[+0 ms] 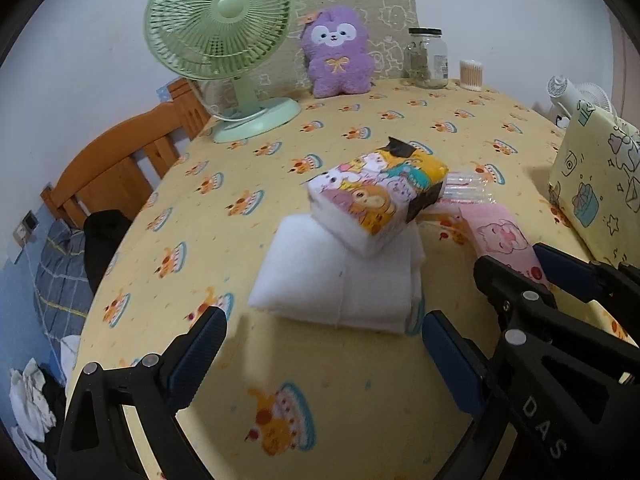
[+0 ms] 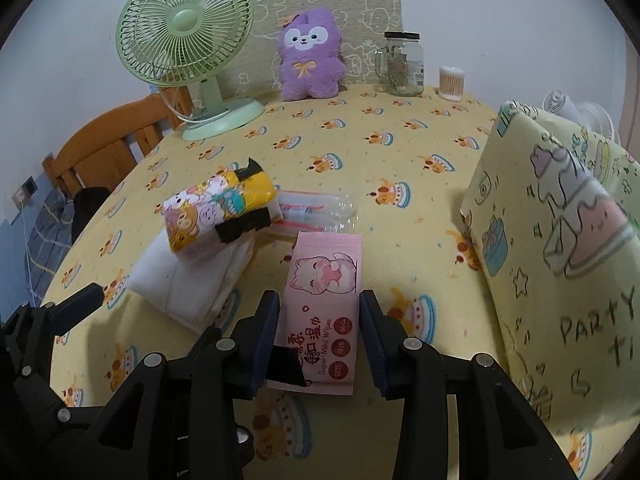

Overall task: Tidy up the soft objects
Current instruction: 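Grasp the white folded towel with the left tool while the right grasps the pink wipe pack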

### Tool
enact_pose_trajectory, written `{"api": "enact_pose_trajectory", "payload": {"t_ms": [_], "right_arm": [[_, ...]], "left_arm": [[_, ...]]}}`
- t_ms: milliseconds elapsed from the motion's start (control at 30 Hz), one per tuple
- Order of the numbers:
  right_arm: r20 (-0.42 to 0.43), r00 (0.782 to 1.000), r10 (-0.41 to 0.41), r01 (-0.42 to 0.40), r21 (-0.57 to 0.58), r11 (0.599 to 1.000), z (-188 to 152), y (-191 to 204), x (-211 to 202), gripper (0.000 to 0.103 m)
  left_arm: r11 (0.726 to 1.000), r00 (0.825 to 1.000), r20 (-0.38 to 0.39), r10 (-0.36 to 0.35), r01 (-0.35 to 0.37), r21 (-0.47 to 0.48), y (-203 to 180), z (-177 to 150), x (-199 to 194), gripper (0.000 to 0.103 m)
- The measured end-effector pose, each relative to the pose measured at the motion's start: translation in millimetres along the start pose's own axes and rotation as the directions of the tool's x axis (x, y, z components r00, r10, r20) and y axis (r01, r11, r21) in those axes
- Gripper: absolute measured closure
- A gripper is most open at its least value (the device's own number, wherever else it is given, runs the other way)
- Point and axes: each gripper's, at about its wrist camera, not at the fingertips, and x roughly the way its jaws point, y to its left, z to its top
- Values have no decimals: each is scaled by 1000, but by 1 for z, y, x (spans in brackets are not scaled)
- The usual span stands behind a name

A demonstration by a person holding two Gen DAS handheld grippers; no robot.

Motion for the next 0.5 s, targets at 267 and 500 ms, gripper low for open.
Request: {"api": "enact_pose_trajectory", "payload": {"t_ms": [267, 500], "right_arm": [[-23, 1000, 17, -17, 14, 1000, 11, -5, 12, 59], [-35, 999, 29, -28, 31, 999, 15, -7, 18, 60]], "left_arm": [[1000, 1000, -13, -6, 7, 30, -3, 15, 16, 3], [996, 995, -34, -92, 92, 7, 3, 16, 21, 14]]}}
